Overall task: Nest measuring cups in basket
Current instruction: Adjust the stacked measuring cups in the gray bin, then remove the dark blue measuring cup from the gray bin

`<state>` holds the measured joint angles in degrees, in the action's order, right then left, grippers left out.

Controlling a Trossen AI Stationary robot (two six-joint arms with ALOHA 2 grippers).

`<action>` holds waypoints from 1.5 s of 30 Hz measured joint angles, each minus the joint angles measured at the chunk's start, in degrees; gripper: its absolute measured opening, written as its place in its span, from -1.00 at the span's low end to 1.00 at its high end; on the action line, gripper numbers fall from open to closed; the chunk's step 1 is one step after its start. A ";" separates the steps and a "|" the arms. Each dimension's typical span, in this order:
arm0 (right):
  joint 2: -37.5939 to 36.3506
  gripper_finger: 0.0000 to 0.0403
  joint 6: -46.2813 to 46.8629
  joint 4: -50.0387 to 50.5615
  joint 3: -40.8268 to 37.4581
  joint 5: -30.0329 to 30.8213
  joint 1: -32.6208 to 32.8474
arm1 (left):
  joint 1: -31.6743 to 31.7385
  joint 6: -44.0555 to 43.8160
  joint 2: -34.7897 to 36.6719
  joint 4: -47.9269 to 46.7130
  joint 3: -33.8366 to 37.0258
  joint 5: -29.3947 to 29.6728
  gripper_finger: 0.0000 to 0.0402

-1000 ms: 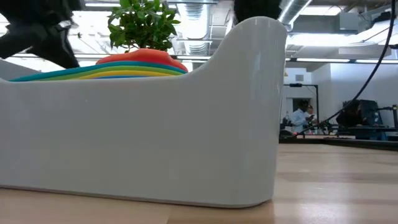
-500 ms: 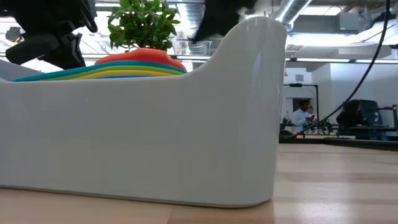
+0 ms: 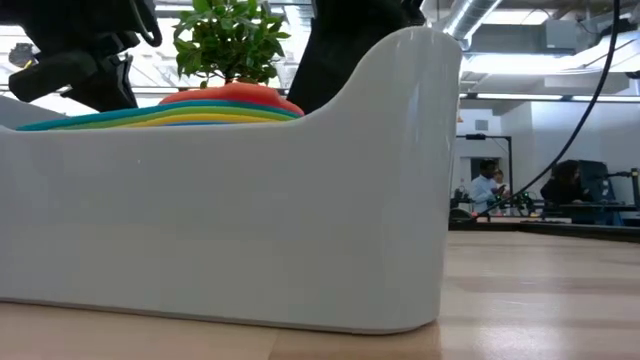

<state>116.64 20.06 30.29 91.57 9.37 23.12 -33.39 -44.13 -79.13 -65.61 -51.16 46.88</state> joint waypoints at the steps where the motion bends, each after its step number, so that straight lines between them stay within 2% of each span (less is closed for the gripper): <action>1: 0.00 -0.66 0.01 0.03 -0.02 0.00 0.00 | -0.02 0.23 0.00 0.14 0.00 -0.05 -1.00; 13: 3.89 -0.66 1.08 -1.46 0.21 -0.13 -1.64 | -0.04 0.12 0.00 1.25 0.00 -0.36 -1.00; 15: 4.68 -0.66 0.88 -4.37 0.22 -0.13 -2.05 | -0.04 -0.05 0.00 1.36 0.00 -0.74 -1.00; 32: 4.48 -0.66 -3.61 -9.04 0.28 -0.75 -5.30 | -0.04 0.27 0.00 2.39 -0.02 -1.58 -1.00; 38: 4.48 -0.65 -1.43 -11.18 0.28 -7.40 -6.41 | -0.04 0.08 0.00 2.41 -0.02 -1.58 -1.00; 43: 4.54 -0.64 0.43 -12.60 1.10 -7.81 -6.41 | -0.04 -0.03 0.00 3.62 -0.02 -1.90 -1.00; 45: 4.54 -0.65 0.90 -11.83 2.89 -7.81 -6.26 | -0.04 0.09 0.00 5.08 -0.04 -4.78 -1.00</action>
<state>121.18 20.96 18.46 94.46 1.55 16.87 -33.43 -44.04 -79.13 -60.53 -51.20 42.10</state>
